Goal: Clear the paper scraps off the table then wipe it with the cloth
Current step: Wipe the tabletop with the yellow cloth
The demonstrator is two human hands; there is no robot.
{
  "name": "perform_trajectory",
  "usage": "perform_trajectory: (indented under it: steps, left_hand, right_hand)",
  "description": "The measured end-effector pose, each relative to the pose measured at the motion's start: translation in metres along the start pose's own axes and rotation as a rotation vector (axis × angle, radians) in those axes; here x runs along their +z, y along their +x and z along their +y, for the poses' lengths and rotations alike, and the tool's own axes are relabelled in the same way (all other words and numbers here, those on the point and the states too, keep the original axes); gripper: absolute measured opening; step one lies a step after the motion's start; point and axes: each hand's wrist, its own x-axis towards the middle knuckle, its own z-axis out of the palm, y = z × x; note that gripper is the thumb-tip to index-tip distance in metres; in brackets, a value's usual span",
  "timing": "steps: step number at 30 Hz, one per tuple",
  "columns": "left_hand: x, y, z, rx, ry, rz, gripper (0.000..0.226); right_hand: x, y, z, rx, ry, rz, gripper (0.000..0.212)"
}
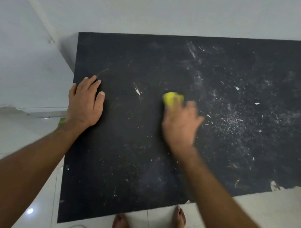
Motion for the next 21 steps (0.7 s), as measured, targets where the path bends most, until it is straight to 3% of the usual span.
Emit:
perform_trajectory:
  steps: [3,4,6,9,12,15,18,19,21]
  left_hand:
    - [-0.002,-0.002,-0.002,0.015,-0.04,-0.001,0.059]
    - [-0.002,-0.002,-0.004,0.026,-0.042,-0.005,0.059]
    - [-0.001,-0.003,-0.004,0.046,-0.018,-0.012,0.058]
    - [-0.002,-0.002,-0.002,0.064,0.043,-0.041,0.057]
    - [-0.006,-0.005,0.012,0.237,0.07,-0.108,0.062]
    - [0.002,-0.012,0.054,0.332,-0.032,-0.121,0.058]
    - [0.019,-0.017,0.112,0.355,-0.188,-0.129,0.051]
    - [0.024,-0.017,0.128,0.375,-0.21,-0.152,0.05]
    - [0.033,-0.014,0.148,0.426,-0.196,-0.2,0.051]
  right_hand:
    - [-0.013,-0.099,-0.069,-0.447,0.128,-0.21,0.035]
    - [-0.012,-0.117,-0.07,-0.508,0.149,-0.254,0.035]
    - [-0.004,-0.106,-0.033,-0.452,0.154,-0.185,0.036]
    - [0.001,-0.052,0.057,-0.096,-0.014,-0.046,0.034]
    - [-0.017,-0.022,0.112,0.067,-0.001,-0.023,0.034]
    - [-0.03,-0.06,0.063,-0.111,0.012,0.0,0.036]
    - [-0.038,-0.143,0.001,-0.493,0.132,-0.287,0.03]
    - [-0.035,-0.151,0.009,-0.528,0.157,-0.316,0.028]
    - [-0.027,-0.13,0.061,-0.408,0.127,-0.23,0.032]
